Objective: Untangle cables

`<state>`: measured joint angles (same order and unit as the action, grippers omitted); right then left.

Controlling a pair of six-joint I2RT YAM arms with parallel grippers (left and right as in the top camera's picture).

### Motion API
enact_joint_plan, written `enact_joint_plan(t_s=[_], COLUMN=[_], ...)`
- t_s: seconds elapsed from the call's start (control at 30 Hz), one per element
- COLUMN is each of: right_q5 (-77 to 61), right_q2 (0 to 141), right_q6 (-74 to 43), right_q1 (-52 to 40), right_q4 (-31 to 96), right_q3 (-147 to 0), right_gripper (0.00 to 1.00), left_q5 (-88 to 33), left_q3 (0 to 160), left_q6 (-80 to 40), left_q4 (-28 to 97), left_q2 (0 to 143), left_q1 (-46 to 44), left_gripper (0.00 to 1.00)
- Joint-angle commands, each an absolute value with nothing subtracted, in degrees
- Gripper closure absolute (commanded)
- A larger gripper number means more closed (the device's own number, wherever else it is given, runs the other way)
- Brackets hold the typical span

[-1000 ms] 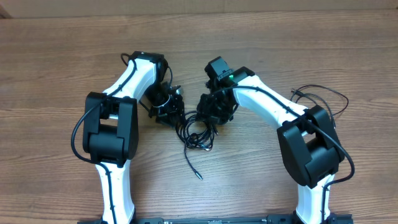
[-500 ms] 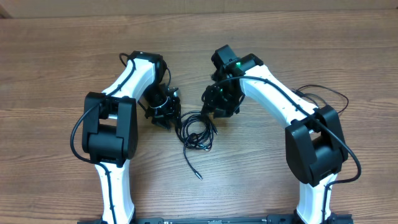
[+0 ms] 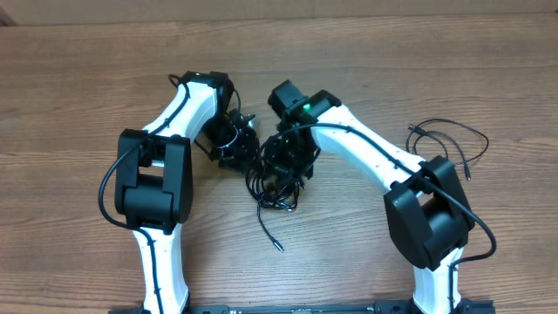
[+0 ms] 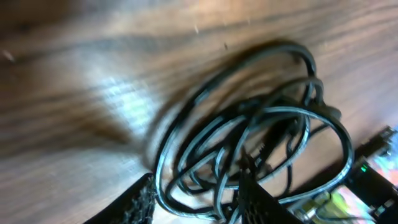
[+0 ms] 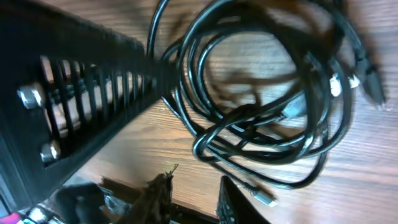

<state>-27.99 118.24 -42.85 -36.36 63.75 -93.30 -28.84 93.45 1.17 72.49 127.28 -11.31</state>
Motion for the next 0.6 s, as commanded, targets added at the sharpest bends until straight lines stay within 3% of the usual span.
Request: enact_joint_plan(t_s=[0.0, 0.27, 0.57], right_q5=[-24.67, -22.28, -22.74], right_q2=[116.73, 117.25, 117.30], right_q6=[-49.78, -54.85, -60.01], right_q1=[-38.13, -39.86, -39.86], right_q4=[63.59, 62.43, 53.06], right_q3=[-92.95, -90.78, -83.79], right_gripper=[0.69, 0.71, 0.72], left_q5=[-25.41, -25.08, -25.08], left_q3=[93.67, 89.91, 87.83], left_q6=[-1.91, -3.11, -3.44], left_q4=[71.20, 67.29, 65.65], left_q2=[126.39, 126.41, 126.43], left_q1=[-12.88, -14.85, -14.81], left_gripper=[0.59, 0.62, 0.73])
